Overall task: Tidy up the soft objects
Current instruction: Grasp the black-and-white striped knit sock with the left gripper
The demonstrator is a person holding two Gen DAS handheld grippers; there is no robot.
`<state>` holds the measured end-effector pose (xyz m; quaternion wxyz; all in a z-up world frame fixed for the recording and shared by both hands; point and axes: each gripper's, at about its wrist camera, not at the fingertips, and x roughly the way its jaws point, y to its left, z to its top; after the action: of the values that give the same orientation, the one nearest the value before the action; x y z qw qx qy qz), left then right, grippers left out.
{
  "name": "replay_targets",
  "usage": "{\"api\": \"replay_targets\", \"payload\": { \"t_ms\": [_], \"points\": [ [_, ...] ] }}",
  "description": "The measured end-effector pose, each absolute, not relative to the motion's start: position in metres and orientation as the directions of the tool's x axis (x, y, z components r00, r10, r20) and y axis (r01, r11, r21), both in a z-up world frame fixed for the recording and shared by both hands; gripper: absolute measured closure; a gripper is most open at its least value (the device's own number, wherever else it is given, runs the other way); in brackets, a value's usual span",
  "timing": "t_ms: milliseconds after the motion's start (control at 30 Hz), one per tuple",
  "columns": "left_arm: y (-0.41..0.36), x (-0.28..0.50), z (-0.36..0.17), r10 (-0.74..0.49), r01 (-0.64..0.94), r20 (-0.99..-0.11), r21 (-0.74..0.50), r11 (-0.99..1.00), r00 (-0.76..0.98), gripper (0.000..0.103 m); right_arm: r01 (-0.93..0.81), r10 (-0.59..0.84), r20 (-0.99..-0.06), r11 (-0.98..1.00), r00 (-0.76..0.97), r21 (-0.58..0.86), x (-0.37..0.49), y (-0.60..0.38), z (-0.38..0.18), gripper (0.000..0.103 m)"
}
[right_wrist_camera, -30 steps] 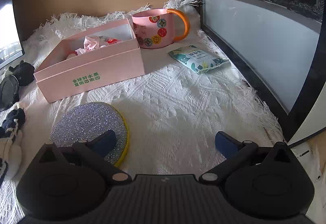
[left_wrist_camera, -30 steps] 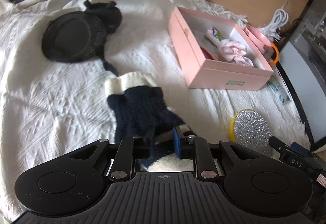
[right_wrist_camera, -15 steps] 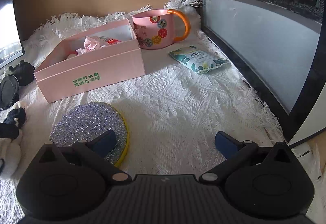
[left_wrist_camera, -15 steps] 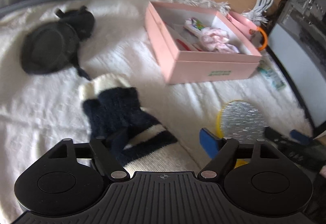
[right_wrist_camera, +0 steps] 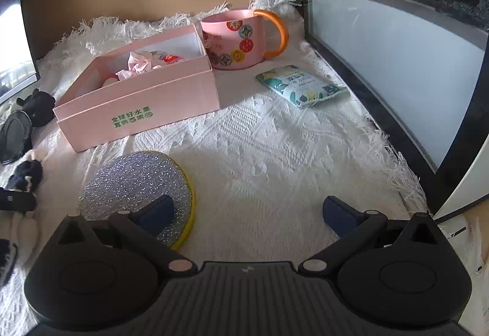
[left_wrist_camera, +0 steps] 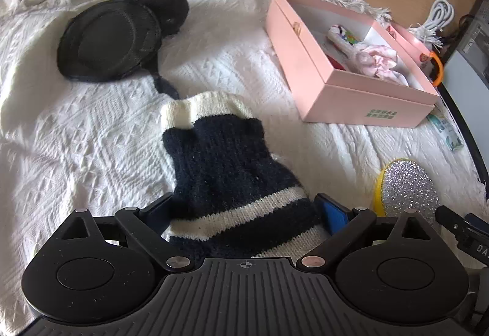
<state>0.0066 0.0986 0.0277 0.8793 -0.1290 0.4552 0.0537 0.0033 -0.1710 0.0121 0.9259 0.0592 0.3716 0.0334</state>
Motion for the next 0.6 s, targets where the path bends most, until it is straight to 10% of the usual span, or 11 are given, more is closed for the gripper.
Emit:
{"api": "replay_targets", "payload": {
  "t_ms": [600],
  "points": [
    [0.109,-0.027,0.047,-0.127,-0.098,-0.737,-0.255,0.962,0.664,0.047,-0.396,0.253,-0.691,0.917,0.677,-0.053,0.021,-0.084,0.017,0.000]
  ]
}}
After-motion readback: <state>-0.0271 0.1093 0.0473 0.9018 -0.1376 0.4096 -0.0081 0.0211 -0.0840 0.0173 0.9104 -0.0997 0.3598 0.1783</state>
